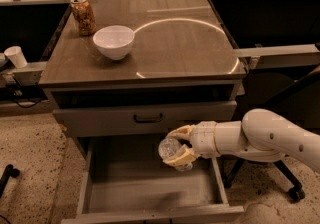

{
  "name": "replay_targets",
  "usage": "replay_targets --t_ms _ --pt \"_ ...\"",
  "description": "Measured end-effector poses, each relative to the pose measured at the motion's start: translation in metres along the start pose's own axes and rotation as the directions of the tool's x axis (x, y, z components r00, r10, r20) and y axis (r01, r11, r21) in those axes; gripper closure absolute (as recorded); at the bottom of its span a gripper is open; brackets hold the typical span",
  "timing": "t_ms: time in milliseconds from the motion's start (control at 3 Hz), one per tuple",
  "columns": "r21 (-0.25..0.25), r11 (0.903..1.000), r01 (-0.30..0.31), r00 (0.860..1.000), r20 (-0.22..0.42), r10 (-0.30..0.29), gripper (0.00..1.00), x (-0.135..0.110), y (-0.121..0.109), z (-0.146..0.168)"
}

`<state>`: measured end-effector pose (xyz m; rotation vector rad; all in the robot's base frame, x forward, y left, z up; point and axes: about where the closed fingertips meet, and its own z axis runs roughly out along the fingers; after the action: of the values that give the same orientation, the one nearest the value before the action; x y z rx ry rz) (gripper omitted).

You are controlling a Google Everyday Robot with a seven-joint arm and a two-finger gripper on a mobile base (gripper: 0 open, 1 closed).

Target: Place blue plastic bottle into middle drawer

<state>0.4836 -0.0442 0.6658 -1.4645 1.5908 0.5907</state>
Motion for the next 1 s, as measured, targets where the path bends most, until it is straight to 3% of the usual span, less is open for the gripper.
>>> replay_targets --t_ms 333,667,1000 --pt "-0.005 0.9995 -0.031 0.995 -0.091 0.031 0.82 0.032 -0.002 0.029" --pt "-0.046 0.9961 -0.076 0.985 -0.159 0.067 0.59 0.064 0.008 0.058" --pt "-0.097 0.9907 -0.096 0.986 -0.143 0.081 0.36 0.083 0.027 0.075"
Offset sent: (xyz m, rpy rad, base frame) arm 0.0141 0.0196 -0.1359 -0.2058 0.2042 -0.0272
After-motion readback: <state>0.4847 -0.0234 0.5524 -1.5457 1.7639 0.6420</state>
